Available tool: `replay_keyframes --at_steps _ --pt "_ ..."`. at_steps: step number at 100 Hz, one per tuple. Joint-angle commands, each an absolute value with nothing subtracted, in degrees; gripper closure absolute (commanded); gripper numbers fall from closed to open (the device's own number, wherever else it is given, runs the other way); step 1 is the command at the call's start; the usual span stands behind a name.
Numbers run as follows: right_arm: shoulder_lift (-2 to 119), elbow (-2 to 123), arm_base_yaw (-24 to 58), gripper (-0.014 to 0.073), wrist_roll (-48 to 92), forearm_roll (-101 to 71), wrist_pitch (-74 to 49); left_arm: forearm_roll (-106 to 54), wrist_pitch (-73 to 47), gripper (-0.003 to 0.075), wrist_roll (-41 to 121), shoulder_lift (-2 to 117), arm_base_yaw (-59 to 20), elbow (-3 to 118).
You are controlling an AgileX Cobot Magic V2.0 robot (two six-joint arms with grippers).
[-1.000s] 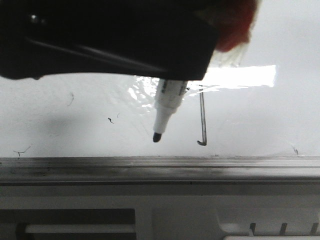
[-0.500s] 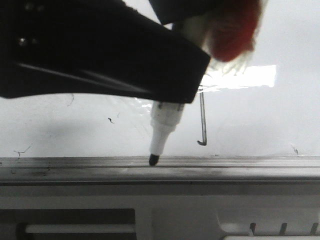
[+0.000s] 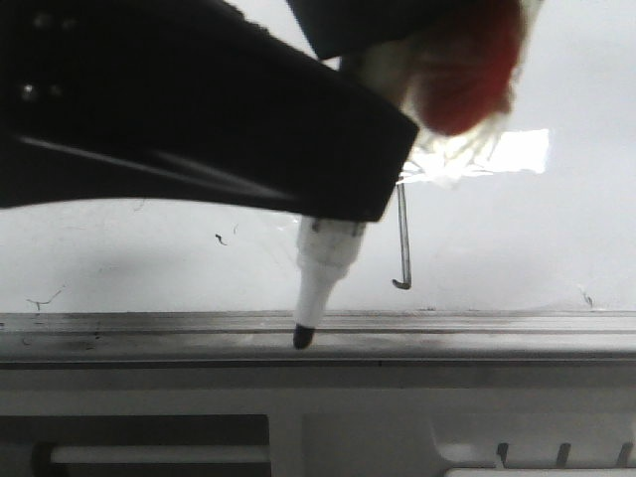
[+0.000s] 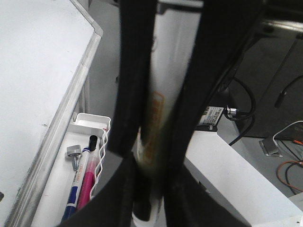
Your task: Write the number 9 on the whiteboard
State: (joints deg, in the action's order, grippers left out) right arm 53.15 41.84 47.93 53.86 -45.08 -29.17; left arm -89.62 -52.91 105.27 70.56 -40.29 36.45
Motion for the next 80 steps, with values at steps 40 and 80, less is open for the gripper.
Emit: replay_keyframes --at_steps 40,80 --pt "40.54 43.91 38.78 0.0085 55.40 -45.11 -21.59 -95.12 -49.81 0.0739 98.84 67.23 -40.56 32.31" --pt "34.48 43.91 32.32 0.0659 55.02 -45.11 -21.58 -106.77 -23.41 0.0739 87.90 67.23 -40.70 32.72"
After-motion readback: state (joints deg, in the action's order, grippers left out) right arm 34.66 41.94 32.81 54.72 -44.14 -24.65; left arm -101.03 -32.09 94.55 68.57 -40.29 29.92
